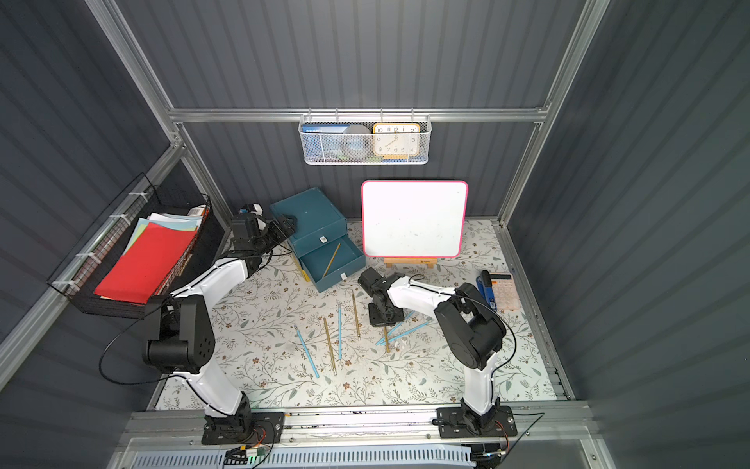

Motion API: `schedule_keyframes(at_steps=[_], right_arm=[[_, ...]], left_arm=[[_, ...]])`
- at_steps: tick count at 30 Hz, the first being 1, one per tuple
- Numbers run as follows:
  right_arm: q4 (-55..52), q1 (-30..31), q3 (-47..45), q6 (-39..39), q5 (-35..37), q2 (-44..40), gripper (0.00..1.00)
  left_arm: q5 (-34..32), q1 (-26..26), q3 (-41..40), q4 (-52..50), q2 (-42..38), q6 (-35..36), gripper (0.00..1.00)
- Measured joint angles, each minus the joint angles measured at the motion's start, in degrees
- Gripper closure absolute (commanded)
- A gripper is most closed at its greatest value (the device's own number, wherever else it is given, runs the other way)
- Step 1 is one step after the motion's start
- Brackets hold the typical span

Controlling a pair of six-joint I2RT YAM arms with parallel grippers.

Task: Please place the pencils in the drawer according to their color
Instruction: Pick up the pencil from the center of the board.

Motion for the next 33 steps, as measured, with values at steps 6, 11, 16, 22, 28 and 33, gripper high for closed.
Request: schedule_keyframes(at_steps=[6,11,16,22,28,33], right_arm=[[-0.1,0.0,0.8,1.1,-2.8,-5.6,1.00],[-0.1,0.0,2.6,2.4,-5.9,-8.7,1.00],[0.5,-0.1,7.8,4.9,-9.8,-9.8,1.00],[4.7,-0.9,14.6,10.7,-17.2,-8.9,1.00],[11.6,-1.9,21.3,18.3,-23.3,-1.7,1.00],[14.9,-2.4,25.0,23.6,-25.3,4.3,1.00]], left_arm=[[0.0,-0.1,0.0,0.0,0.0,0.0,0.00],[0.0,-0.3,0.0,0.0,0.0,0.0,0.00],[0.0,-0.3,0.0,0.0,0.0,0.0,0.00],[0.0,-0.3,0.0,0.0,0.0,0.0,0.00],[0.0,-0.3,0.0,0.0,0.0,0.0,0.00],[0.0,-0.3,0.0,0.1,0.0,0.0,0.00]])
